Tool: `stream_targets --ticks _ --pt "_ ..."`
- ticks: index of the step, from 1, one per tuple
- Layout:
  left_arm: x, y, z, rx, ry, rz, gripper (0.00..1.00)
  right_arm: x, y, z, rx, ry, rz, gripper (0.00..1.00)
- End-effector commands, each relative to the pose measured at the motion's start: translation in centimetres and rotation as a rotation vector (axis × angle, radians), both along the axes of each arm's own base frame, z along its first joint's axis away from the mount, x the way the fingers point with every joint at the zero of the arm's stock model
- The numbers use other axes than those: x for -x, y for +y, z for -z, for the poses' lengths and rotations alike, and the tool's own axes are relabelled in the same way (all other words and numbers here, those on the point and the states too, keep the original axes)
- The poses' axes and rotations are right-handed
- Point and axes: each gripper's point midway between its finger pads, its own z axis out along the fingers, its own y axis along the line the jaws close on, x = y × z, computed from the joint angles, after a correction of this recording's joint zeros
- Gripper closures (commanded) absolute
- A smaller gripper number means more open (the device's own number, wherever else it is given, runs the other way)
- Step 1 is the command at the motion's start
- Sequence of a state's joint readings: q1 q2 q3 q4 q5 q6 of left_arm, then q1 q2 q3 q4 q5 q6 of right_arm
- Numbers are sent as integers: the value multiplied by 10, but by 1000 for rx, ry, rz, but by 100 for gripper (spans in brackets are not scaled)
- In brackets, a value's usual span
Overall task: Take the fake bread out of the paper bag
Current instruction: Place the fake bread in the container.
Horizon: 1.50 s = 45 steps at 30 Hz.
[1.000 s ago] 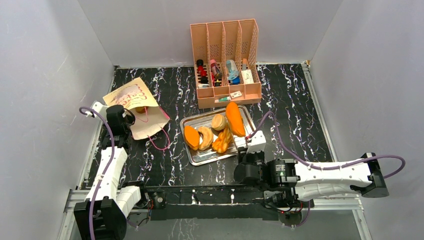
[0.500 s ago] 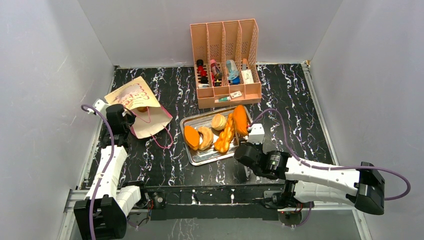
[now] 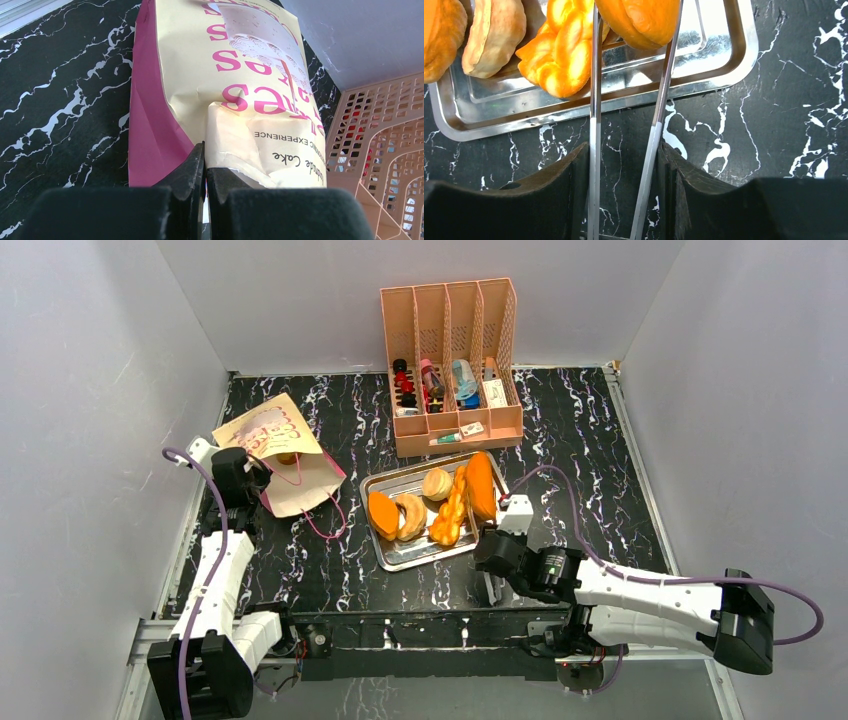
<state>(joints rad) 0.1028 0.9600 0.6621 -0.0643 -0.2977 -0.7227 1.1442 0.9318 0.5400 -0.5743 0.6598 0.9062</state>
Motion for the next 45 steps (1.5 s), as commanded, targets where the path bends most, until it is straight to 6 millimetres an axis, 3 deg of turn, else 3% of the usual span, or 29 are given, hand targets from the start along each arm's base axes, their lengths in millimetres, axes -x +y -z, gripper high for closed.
stream_targets --ticks 1,7,21,45 --pt "-1 -5 -10 23 -16 23 100 2 9 -4 -100 15 29 55" --pt "-2 -6 -11 25 -19 25 100 9 6 9 -126 56 48 51" --pt "-2 -6 -11 29 -19 25 99 20 3 15 -186 104 61 50" --pt "-4 -5 -11 30 -15 20 99 33 1 -36 -260 41 82 55"
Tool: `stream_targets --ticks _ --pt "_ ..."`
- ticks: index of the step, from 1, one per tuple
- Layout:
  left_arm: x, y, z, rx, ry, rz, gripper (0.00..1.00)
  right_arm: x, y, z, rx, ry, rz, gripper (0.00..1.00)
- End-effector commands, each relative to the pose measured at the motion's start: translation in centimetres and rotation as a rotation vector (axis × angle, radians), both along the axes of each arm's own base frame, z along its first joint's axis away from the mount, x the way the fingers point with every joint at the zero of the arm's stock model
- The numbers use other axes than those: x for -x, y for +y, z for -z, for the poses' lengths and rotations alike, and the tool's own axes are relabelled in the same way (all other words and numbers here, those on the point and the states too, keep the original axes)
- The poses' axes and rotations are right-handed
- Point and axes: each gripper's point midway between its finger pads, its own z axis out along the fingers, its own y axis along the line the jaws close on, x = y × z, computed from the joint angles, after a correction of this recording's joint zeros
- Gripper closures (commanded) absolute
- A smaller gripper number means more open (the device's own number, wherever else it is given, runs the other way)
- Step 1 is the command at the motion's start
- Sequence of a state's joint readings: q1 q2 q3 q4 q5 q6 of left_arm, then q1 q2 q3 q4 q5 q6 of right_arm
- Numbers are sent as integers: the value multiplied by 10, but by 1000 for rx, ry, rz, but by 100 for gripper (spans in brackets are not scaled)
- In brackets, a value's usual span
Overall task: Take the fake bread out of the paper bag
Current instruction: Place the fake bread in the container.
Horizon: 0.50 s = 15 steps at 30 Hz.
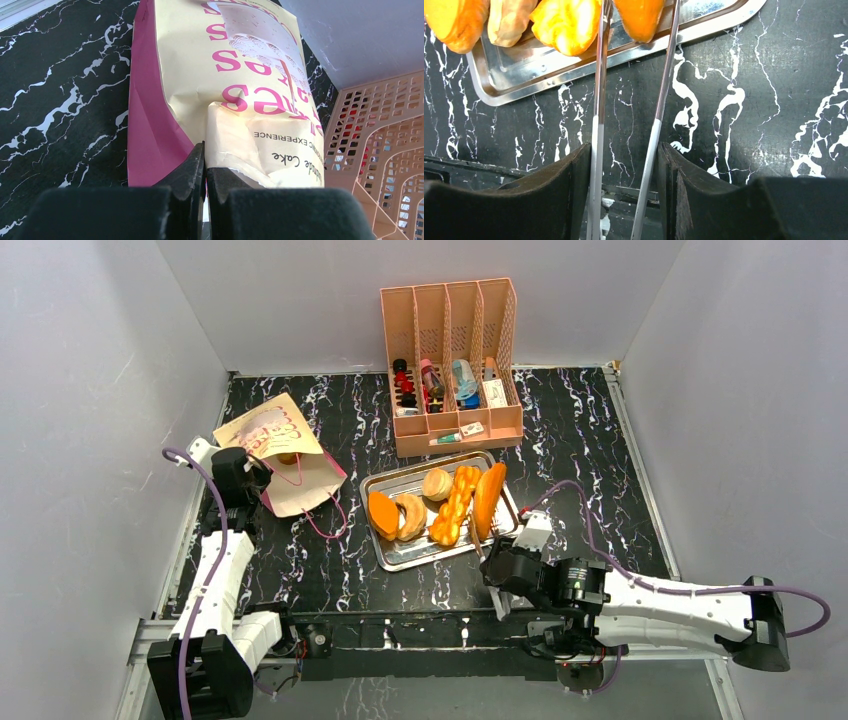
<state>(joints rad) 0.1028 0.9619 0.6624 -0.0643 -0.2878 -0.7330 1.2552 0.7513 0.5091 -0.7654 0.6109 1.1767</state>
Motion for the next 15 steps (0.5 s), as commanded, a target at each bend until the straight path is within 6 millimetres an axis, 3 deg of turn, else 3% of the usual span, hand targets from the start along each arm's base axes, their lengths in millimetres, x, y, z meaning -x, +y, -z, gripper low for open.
stream_targets --ticks 1,15 --pt "-4 -3 -12 14 -12 17 99 -8 7 -38 -85 -72 58 55" --pt "-4 -3 -11 15 -10 18 99 3 6 -62 -95 -89 76 57"
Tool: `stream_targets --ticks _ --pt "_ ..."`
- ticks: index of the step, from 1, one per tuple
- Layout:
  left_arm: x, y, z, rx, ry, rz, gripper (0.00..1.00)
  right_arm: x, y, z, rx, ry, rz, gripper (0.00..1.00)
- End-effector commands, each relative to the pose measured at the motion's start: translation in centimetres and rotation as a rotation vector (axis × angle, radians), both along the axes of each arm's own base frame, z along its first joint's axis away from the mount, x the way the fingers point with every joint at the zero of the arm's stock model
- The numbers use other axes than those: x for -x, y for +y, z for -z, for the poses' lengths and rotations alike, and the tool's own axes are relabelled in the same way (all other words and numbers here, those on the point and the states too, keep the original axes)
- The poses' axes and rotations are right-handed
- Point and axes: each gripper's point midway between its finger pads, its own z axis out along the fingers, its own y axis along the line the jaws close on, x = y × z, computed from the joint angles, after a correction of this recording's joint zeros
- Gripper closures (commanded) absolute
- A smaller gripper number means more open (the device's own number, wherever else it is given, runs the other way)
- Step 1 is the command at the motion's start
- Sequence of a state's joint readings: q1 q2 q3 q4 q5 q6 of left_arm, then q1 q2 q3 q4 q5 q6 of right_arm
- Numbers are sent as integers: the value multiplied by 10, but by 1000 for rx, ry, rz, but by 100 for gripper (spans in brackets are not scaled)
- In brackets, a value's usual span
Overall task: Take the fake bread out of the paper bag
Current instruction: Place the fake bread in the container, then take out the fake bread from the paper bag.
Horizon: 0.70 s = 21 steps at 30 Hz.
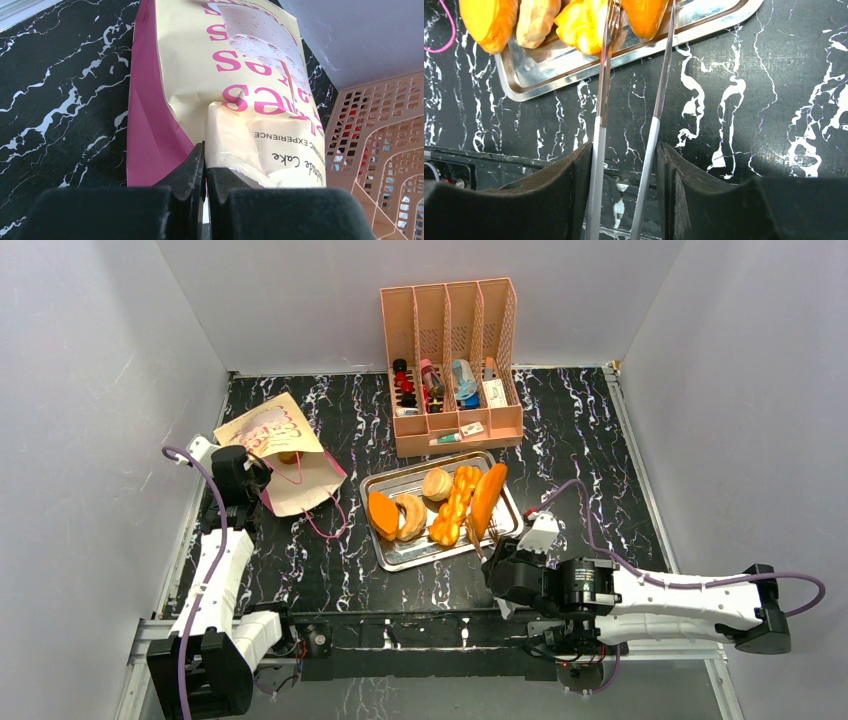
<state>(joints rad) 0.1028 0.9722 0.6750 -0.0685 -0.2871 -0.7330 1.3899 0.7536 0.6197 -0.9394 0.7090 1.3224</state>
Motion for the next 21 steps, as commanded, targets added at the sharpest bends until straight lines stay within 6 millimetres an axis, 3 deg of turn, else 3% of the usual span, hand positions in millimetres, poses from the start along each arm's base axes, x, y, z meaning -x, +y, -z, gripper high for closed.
stream_targets --ticks 1,13,17,21 --pt "-3 -3 -10 15 -12 18 99 -9 7 -37 -77 -67 58 57" --pt "-3 -2 -8 10 -4 16 99 2 22 -71 -71 -118 27 58" --pt "-3 -3 -8 12 -3 19 99 6 40 -90 -70 -162 -9 58" --pt "-3 -3 -8 13 -3 21 99 11 69 -105 -50 -217 -83 58"
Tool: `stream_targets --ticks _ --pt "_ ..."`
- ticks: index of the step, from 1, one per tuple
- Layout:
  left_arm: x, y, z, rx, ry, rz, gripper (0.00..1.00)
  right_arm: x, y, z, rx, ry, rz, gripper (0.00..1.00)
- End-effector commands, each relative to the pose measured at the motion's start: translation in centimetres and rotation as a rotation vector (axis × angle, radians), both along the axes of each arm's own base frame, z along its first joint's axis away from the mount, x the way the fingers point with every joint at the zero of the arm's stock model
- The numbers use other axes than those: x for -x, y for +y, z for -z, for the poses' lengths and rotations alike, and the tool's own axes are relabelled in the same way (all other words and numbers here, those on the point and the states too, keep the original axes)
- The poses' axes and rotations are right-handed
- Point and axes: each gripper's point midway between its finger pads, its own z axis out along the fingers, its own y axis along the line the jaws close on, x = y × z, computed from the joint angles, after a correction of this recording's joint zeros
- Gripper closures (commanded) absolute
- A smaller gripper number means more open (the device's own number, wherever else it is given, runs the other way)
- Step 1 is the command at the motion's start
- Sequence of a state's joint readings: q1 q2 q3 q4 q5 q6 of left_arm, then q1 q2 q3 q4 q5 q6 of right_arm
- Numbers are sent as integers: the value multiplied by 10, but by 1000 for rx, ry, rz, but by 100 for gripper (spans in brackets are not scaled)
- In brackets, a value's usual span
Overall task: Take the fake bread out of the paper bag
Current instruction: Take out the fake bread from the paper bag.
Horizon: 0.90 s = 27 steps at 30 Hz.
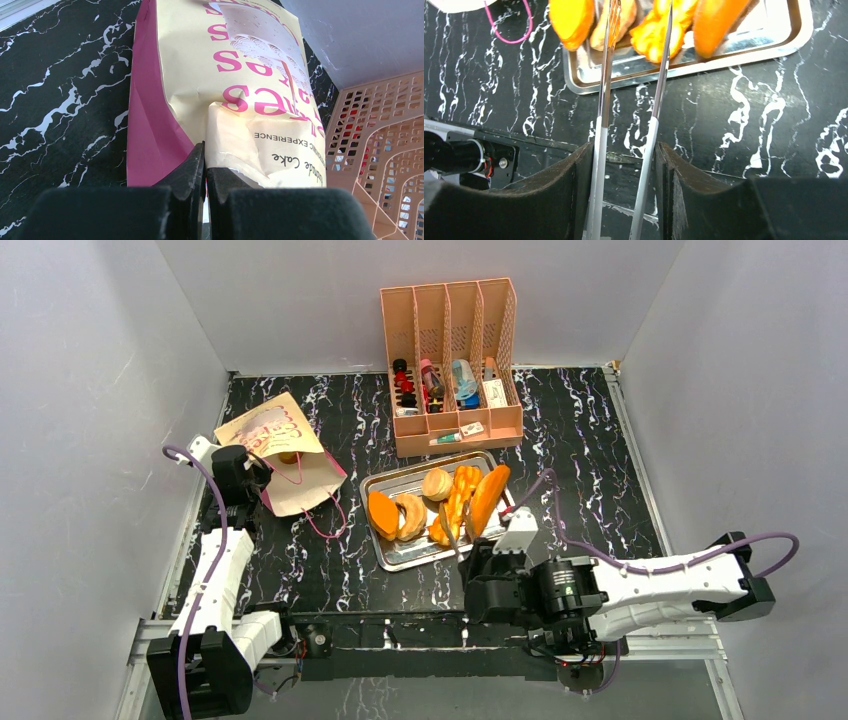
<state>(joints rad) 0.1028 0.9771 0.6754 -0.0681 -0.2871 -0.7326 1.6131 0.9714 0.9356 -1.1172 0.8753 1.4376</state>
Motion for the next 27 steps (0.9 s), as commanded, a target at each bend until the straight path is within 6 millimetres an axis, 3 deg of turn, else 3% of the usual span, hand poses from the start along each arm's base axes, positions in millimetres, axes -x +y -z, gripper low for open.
stream_targets --ticks 1,12,17,27 --pt "-3 -4 -9 15 -7 23 99 -6 34 -38 -46 -124 -36 58" --pt "0 -7 -13 22 -10 36 99 1 115 -83 -168 -243 -200 61" --pt "2 -7 -11 35 -1 29 99 -7 155 -80 -217 -226 -262 63" --pt "7 -14 -5 83 1 30 100 -52 219 -66 -355 -141 -360 65"
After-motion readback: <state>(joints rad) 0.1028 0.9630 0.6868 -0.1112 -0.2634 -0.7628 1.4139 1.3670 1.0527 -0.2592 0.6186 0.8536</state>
